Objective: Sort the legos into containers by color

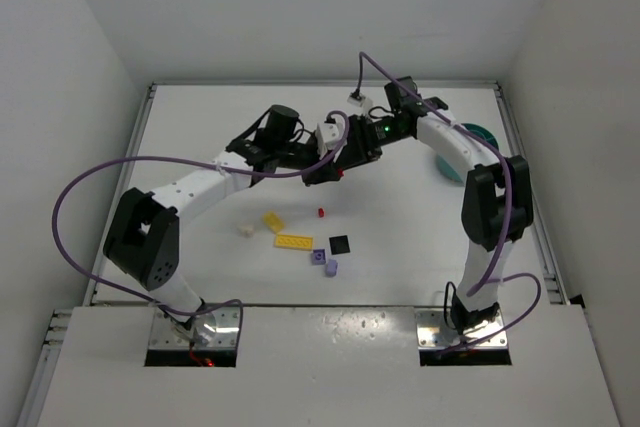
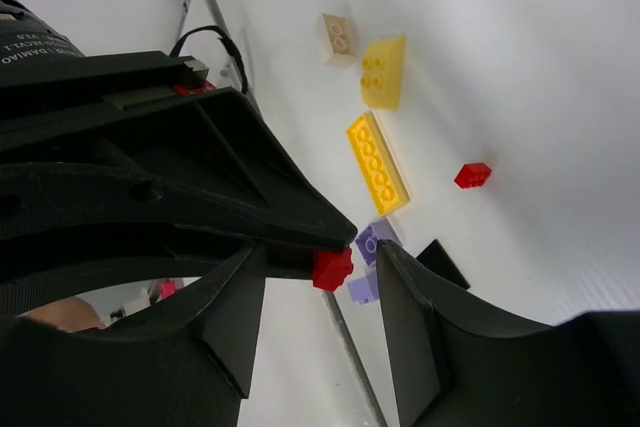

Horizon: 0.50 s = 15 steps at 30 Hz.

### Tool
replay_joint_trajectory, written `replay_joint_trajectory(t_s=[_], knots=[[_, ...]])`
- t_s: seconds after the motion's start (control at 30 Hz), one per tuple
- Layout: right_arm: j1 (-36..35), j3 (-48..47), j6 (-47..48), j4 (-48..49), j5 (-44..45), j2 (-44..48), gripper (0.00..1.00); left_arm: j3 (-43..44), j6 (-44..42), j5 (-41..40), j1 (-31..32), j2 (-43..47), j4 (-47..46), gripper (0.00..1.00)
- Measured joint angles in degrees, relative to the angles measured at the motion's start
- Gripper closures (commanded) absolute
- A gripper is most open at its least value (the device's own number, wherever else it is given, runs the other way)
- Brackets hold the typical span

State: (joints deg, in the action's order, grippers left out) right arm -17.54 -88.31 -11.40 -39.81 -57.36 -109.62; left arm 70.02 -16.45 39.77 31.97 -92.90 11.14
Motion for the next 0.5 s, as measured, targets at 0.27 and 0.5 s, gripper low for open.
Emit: replay_joint_trajectory(t_s=[0.27, 0.5], knots=[[-0.20, 0.70, -0.13, 0.59, -0.17, 0.55, 0.73, -0.02, 0.07, -0.68, 0.24, 0.00, -0.04, 0.98], [-0.09, 1.79, 0.55, 2.32, -0.24, 0.55, 0.89, -0.13, 1.22, -0.59, -0.20, 0.13, 0.55, 0.98]])
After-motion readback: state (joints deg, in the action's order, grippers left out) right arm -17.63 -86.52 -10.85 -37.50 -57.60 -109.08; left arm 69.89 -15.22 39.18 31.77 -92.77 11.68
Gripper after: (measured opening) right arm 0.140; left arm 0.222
